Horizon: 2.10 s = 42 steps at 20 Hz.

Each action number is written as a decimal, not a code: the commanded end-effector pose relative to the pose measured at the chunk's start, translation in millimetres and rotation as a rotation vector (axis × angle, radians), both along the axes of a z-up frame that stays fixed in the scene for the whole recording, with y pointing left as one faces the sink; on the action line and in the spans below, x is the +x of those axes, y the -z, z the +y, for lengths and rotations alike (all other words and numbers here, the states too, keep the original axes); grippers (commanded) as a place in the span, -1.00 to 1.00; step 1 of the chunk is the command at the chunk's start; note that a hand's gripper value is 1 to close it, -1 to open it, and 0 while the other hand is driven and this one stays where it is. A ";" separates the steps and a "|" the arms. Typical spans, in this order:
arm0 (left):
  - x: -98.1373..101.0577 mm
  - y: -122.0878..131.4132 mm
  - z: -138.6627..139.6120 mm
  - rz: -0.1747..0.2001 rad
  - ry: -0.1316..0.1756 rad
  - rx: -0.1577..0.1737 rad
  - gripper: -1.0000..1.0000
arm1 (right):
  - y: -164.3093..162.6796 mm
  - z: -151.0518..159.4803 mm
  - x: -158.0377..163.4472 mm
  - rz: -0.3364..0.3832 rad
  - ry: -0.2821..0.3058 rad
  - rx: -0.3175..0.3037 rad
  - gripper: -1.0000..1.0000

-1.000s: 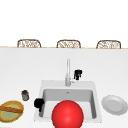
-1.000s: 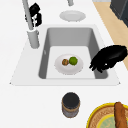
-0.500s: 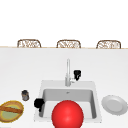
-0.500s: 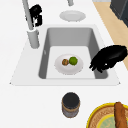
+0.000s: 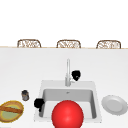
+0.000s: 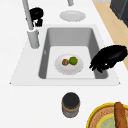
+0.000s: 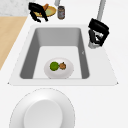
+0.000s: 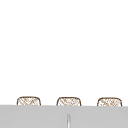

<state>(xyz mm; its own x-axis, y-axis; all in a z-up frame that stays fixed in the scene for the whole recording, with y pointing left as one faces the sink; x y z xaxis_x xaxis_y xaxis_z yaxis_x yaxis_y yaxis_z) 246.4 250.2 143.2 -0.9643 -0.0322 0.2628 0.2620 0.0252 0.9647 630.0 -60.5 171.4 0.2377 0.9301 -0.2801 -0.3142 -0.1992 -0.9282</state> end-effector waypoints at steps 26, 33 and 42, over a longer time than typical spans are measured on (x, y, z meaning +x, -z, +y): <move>0.0 0.0 0.0 0.000 0.000 0.000 0.00 | -2.9 54.8 0.7 0.010 0.104 -0.256 1.00; 0.0 0.0 0.0 0.000 0.000 0.000 0.00 | 1.3 61.9 1.4 -0.002 0.116 -0.292 1.00; 0.0 0.0 0.0 0.000 0.000 0.000 0.00 | -23.1 34.9 5.1 -0.034 0.195 -0.277 -1.00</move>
